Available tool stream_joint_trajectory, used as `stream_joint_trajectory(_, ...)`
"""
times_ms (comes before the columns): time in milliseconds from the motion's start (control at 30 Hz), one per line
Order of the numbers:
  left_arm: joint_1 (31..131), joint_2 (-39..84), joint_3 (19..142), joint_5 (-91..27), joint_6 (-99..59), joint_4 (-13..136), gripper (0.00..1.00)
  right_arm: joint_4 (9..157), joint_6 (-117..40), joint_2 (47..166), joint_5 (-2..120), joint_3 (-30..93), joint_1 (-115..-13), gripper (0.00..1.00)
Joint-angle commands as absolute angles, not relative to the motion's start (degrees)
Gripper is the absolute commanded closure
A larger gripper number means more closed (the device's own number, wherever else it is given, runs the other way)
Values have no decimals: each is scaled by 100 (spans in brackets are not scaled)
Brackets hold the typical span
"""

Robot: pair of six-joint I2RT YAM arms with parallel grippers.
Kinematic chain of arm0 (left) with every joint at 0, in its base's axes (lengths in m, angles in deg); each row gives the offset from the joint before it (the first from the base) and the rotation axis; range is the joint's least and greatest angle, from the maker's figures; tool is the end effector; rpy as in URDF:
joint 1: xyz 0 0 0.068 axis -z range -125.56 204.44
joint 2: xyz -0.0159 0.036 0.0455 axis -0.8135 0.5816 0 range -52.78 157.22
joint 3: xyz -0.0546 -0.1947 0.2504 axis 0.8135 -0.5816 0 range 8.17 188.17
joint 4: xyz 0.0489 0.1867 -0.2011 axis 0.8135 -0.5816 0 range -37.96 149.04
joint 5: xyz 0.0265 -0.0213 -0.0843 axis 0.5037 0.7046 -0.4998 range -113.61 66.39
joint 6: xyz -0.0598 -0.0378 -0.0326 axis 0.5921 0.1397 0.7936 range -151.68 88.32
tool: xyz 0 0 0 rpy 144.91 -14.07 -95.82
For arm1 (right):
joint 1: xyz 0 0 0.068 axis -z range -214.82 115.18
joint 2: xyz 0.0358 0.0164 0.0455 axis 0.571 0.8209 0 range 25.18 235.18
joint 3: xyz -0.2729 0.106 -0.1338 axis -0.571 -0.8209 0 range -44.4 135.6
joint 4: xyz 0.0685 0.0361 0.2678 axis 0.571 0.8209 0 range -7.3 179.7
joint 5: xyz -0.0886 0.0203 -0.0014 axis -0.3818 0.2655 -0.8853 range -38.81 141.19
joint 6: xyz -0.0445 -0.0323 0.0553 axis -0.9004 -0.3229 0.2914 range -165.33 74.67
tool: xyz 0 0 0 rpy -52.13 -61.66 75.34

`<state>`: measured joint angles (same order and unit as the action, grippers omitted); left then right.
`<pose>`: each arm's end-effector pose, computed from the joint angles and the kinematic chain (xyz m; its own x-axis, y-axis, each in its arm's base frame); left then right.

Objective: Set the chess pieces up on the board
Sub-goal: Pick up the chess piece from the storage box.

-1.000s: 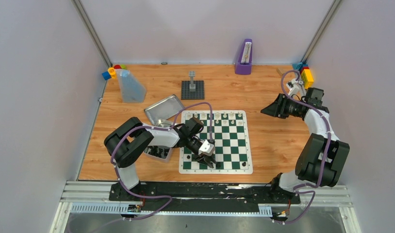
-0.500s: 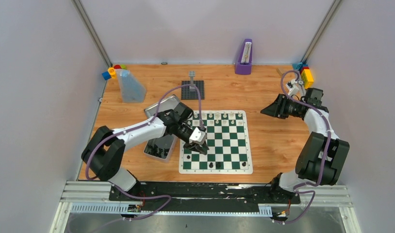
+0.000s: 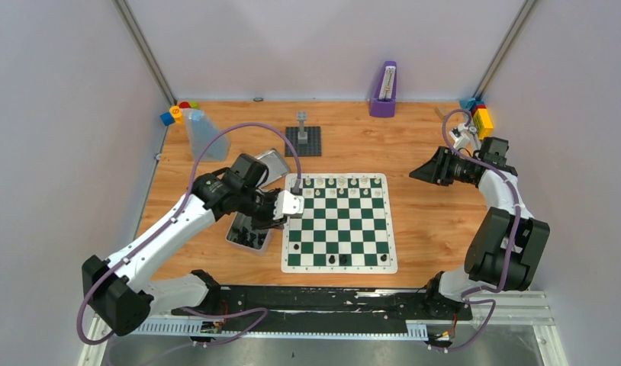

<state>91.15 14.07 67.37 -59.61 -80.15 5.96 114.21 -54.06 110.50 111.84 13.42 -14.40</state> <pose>0.1593 -0.1677 0.3155 0.0709 0.7025 -0.7081 0.9969 -0.0744 0.0260 0.3113 -0.0540 0.2671 -0.7560 0.2021 -0.6226 -0.3687 0.6543 0.6602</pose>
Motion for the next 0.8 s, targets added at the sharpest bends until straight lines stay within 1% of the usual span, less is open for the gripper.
stream_joint_trajectory(0,8886,1073,7132,-4287,-6889,-4,65,11458,-5561,10966,11492,1588,-1461,56)
stream_joint_trajectory(100,8820,813,7006,-3815,-6524,157,65,11479,-5565,10933,11562,1581,-1455,56)
stream_joint_trajectory(133,8808,679,6904,-3568,-6485,204,58,11484,-5569,10925,11582,1585,-1454,56)
stream_joint_trajectory(167,8805,623,6857,-3456,-6461,282,54,11496,-5570,10917,11598,1581,-1458,56)
stream_joint_trajectory(200,8809,556,6788,-3250,-6454,311,49,11507,-5577,10913,11626,1580,-1454,56)
stream_joint_trajectory(233,8800,553,6748,-3144,-6455,355,46,11509,-5578,10908,11639,1582,-1452,56)
stream_joint_trajectory(267,8794,568,6736,-3018,-6468,356,40,11518,-5584,10908,11654,1585,-1460,56)
stream_joint_trajectory(433,8781,955,6817,-3231,-6560,156,23,11546,-5604,10929,11685,1593,-1452,56)
stream_joint_trajectory(567,8782,1194,6824,-3473,-6641,112,16,11590,-5635,10931,11689,1609,-1452,56)
stream_joint_trajectory(667,8783,1250,6766,-3509,-6662,217,13,11609,-5664,10921,11669,1614,-1457,56)
stream_joint_trajectory(767,8770,1292,6634,-3226,-6661,374,12,11627,-5675,10912,11660,1628,-1455,56)
